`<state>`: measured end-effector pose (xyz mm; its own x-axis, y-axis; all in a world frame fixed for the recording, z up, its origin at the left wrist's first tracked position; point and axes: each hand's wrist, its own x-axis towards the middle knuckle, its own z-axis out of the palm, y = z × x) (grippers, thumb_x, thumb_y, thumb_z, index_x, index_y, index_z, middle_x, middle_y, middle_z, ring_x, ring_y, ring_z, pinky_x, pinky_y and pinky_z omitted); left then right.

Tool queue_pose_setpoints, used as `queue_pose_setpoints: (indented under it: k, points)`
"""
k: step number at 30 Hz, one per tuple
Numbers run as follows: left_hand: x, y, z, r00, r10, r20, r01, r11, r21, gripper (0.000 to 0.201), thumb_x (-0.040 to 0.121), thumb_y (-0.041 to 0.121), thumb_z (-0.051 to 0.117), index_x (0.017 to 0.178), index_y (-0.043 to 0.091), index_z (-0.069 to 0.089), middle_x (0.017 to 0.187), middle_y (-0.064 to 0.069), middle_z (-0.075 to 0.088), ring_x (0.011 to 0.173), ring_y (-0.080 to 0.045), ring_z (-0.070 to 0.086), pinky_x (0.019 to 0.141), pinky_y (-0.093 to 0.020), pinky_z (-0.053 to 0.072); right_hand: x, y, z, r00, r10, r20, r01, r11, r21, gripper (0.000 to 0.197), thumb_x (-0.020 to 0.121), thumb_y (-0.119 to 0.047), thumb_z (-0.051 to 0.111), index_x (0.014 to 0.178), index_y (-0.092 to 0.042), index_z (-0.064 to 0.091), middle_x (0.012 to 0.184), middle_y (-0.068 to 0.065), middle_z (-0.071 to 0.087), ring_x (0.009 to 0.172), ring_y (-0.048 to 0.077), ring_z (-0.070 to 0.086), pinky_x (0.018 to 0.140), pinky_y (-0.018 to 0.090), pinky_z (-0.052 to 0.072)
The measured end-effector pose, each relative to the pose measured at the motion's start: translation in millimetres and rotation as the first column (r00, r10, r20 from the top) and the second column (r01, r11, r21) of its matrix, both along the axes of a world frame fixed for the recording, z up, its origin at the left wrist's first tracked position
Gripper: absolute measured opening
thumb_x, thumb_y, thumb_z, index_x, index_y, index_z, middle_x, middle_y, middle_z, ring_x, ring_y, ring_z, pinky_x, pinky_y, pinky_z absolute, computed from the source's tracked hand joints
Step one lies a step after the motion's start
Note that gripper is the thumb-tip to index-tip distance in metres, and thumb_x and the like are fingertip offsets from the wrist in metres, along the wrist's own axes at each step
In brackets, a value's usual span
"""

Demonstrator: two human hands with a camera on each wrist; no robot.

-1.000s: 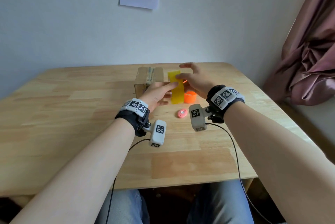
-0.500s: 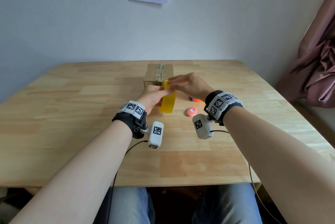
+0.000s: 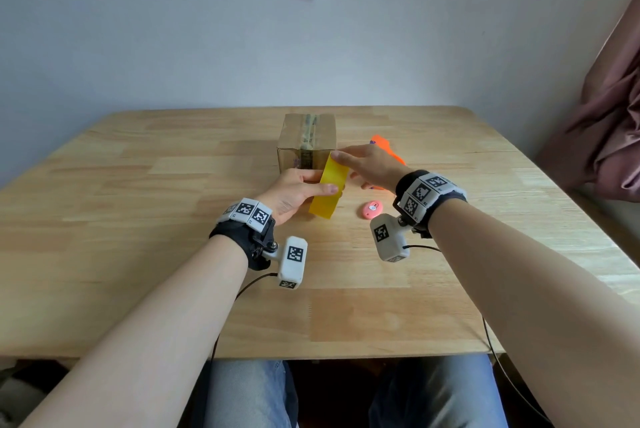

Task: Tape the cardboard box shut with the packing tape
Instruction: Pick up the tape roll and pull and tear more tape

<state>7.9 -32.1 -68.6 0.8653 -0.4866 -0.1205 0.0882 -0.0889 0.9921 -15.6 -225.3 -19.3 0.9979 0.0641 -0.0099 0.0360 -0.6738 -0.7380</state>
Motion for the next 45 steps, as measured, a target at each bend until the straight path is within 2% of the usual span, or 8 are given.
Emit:
queue_pose_setpoints:
  k: [5,9,11,14,18,25,33,45]
  points:
    - [0,2,-4,1.000,0.029,0.005,-0.029,0.999,0.041,0.038,0.089,-0.002,0.075,0.127,-0.006,0.070,0.126,-0.028,0.071,0.115,-0.033,0.068,0.097,-0.040,0.056,3,-2,0,0.996,0.003,0.085,0.001,0.999,-0.043,0.043,0.097,-0.043,0.065,0.130,-0.017,0.070,0.118,0.002,0.074,0.064,-0.005,0.055,0.040,0.003,0.037]
    - [-3,-3,4,0.999,0.039,-0.017,-0.038,0.997,0.063,0.037,0.091,-0.001,0.072,0.128,-0.006,0.068,0.131,-0.031,0.069,0.120,-0.042,0.068,0.102,-0.050,0.053,1,3,1,0.998,0.008,0.058,-0.011,0.999,0.049,0.039,0.094,-0.040,0.071,0.126,-0.019,0.072,0.106,-0.004,0.074,0.083,0.012,0.072,0.054,0.012,0.054]
    - [-6,-9,11,0.996,0.075,-0.053,-0.071,0.995,0.063,0.041,0.090,0.023,0.078,0.122,-0.002,0.072,0.128,-0.030,0.071,0.120,-0.048,0.067,0.105,-0.060,0.049,3,7,0,0.998,0.017,0.062,-0.021,0.997,0.069,0.029,0.094,-0.036,0.071,0.118,-0.020,0.076,0.103,0.000,0.078,0.087,0.020,0.076,0.076,0.031,0.064]
    - [-5,-13,14,0.991,0.109,-0.076,-0.103,0.992,0.073,0.062,0.080,0.048,0.083,0.119,0.001,0.075,0.124,-0.027,0.074,0.111,-0.047,0.072,0.101,-0.059,0.053,5,10,2,0.999,0.025,0.045,-0.030,0.993,0.114,0.020,0.097,-0.024,0.067,0.110,-0.011,0.075,0.099,0.012,0.077,0.086,0.031,0.077,0.079,0.043,0.065]
    - [-3,-13,13,0.993,0.060,-0.103,-0.055,0.997,0.057,0.034,0.094,0.028,0.076,0.120,0.006,0.074,0.116,-0.020,0.079,0.088,-0.029,0.080,0.077,-0.034,0.062,3,13,9,0.998,0.048,-0.044,-0.043,0.993,0.112,0.021,0.097,-0.021,0.067,0.111,-0.006,0.069,0.102,0.022,0.074,0.090,0.037,0.076,0.075,0.044,0.065]
    - [-1,-10,13,0.994,0.018,-0.112,-0.011,0.998,0.062,0.034,0.092,0.028,0.078,0.119,0.008,0.076,0.107,-0.012,0.082,0.094,-0.029,0.080,0.090,-0.041,0.057,-2,8,18,0.991,0.098,-0.087,-0.092,0.993,0.073,0.004,0.099,-0.019,0.066,0.100,-0.017,0.068,0.097,0.020,0.075,0.088,0.035,0.076,0.076,0.046,0.065]
    - [-2,-13,13,0.994,0.023,-0.104,-0.017,0.998,0.068,0.037,0.092,0.027,0.078,0.122,0.007,0.074,0.107,-0.013,0.082,0.090,-0.028,0.081,0.077,-0.033,0.058,-6,9,23,0.988,0.075,-0.132,-0.067,0.996,0.061,0.010,0.101,-0.019,0.063,0.107,-0.014,0.069,0.098,0.019,0.075,0.076,0.021,0.076,0.054,0.024,0.058]
    - [1,-11,11,0.991,0.008,-0.136,0.000,0.998,0.059,0.035,0.091,0.028,0.079,0.119,0.008,0.074,0.107,-0.013,0.082,0.092,-0.028,0.080,0.076,-0.034,0.059,-10,10,24,0.990,0.074,-0.123,-0.061,0.992,0.107,0.015,0.100,-0.015,0.065,0.113,-0.007,0.066,0.093,0.013,0.072,0.058,0.016,0.076,0.043,0.015,0.050]
